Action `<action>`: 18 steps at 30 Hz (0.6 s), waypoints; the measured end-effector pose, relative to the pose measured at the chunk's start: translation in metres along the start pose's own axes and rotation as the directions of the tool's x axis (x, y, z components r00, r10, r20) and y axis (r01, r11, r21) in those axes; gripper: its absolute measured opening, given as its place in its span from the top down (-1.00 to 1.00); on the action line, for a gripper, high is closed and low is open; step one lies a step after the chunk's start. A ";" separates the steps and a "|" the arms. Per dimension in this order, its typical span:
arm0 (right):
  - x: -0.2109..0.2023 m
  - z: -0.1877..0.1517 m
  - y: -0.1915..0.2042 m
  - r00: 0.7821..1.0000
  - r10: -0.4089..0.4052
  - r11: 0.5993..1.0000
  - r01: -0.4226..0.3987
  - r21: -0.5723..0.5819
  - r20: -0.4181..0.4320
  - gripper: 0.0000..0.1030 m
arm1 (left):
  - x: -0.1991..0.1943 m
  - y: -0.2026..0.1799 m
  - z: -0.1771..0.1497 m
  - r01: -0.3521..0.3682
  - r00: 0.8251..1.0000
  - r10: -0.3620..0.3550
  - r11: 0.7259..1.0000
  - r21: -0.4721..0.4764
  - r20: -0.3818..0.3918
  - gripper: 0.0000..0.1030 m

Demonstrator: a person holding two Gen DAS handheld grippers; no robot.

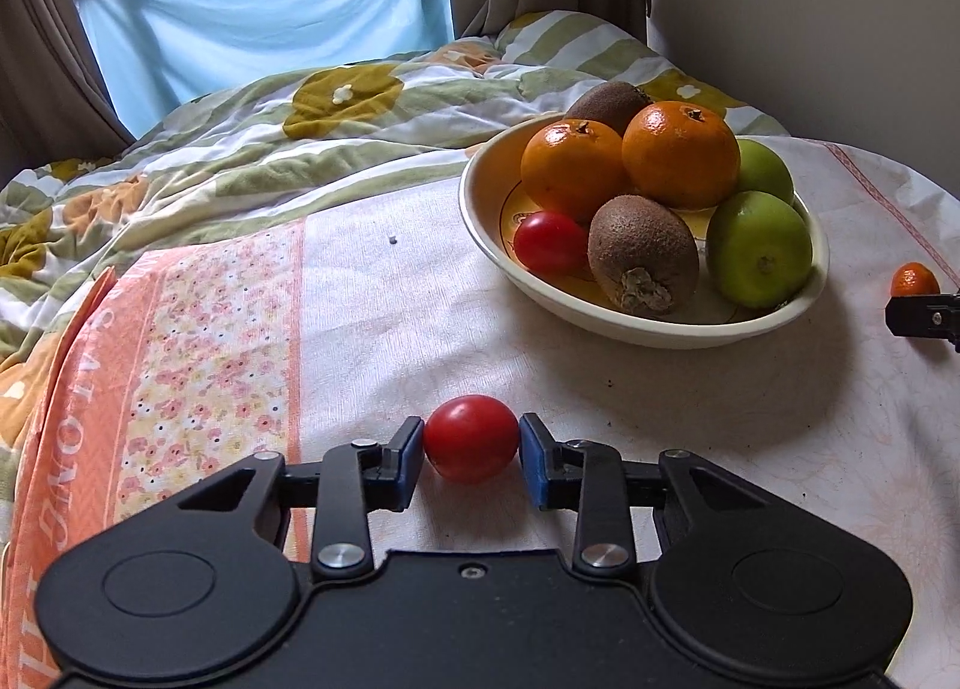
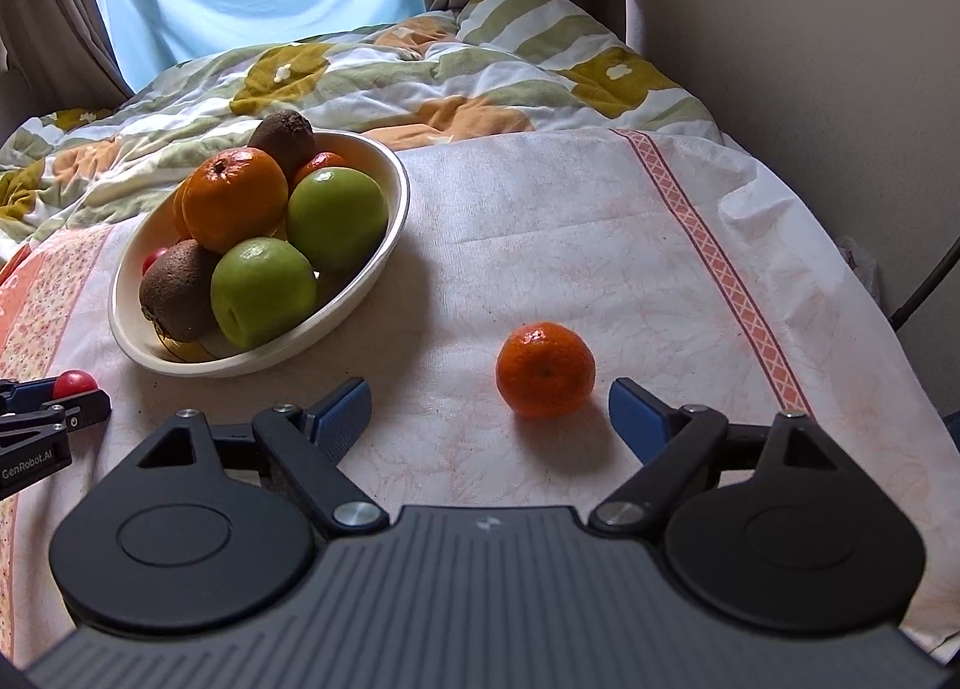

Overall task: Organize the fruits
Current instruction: 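Grasp a red cherry tomato with the left tool while the right tool grasps a mandarin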

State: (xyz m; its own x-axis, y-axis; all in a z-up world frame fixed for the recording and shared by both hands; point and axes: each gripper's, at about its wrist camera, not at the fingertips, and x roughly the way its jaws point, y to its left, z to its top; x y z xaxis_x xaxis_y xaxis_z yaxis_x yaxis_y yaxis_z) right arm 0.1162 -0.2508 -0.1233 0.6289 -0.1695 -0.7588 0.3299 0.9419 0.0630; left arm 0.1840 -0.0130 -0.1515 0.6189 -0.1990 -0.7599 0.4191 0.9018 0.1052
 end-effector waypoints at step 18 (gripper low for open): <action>0.024 0.004 -0.015 0.999 -0.041 0.998 0.042 0.035 -0.020 -0.39 | -0.010 -0.001 -0.009 0.022 1.000 -0.022 1.000 0.015 -0.010 0.27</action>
State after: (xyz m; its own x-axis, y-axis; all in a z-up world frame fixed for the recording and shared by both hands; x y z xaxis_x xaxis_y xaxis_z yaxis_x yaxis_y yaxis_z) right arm 0.1292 -0.2702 -0.1403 0.6002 -0.2024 -0.7738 0.3808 0.9231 0.0538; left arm 0.1711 -0.0087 -0.1504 0.6028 -0.2148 -0.7684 0.4424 0.8915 0.0978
